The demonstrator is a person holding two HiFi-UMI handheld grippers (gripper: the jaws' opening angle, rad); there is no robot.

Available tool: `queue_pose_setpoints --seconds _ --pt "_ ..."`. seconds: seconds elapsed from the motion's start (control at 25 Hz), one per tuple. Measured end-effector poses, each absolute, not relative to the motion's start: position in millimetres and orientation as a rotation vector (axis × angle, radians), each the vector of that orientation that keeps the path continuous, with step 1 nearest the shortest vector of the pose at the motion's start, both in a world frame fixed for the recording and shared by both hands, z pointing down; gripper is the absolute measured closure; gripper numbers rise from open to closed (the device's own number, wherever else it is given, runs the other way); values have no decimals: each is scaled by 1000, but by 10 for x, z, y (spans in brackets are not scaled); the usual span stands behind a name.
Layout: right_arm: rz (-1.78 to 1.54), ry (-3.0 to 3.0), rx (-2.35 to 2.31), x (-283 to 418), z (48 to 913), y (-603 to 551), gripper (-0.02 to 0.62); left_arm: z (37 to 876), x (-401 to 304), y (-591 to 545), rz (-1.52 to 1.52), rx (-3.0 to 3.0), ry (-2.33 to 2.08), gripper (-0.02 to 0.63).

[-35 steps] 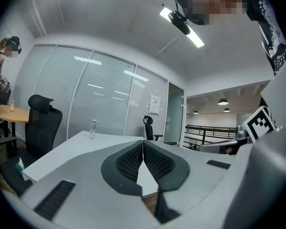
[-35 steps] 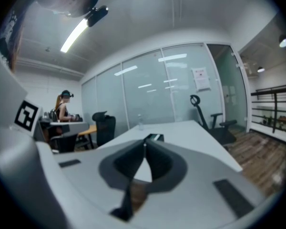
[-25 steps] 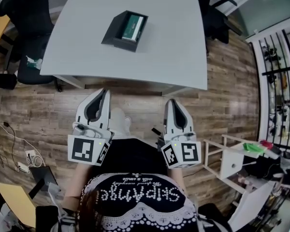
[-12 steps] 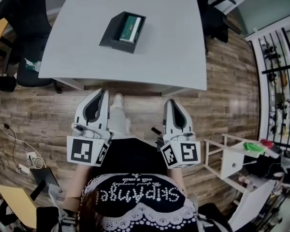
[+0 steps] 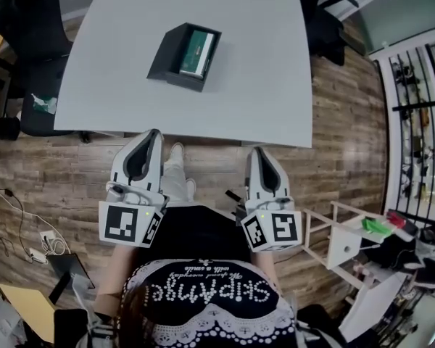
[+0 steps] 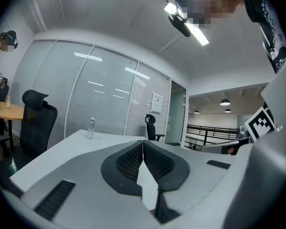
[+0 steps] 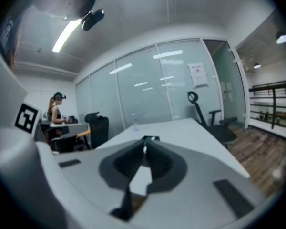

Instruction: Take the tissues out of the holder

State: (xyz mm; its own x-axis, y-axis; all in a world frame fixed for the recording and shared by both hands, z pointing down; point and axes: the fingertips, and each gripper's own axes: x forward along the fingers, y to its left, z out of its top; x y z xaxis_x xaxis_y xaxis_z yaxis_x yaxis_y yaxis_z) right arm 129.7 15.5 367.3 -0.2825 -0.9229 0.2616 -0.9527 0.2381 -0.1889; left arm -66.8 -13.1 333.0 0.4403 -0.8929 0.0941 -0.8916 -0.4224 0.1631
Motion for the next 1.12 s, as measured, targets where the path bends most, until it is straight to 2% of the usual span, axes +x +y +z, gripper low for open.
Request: queue_pose_setpoints --seconds 0.72,1.12 --pt "496 -2327 1864 977 3629 -952 558 3385 -977 -1365 -7 2505 -1481 572" --pt "509 -2287 1873 831 3686 -1099 558 3560 -1198 -1548 66 2459 -1491 572"
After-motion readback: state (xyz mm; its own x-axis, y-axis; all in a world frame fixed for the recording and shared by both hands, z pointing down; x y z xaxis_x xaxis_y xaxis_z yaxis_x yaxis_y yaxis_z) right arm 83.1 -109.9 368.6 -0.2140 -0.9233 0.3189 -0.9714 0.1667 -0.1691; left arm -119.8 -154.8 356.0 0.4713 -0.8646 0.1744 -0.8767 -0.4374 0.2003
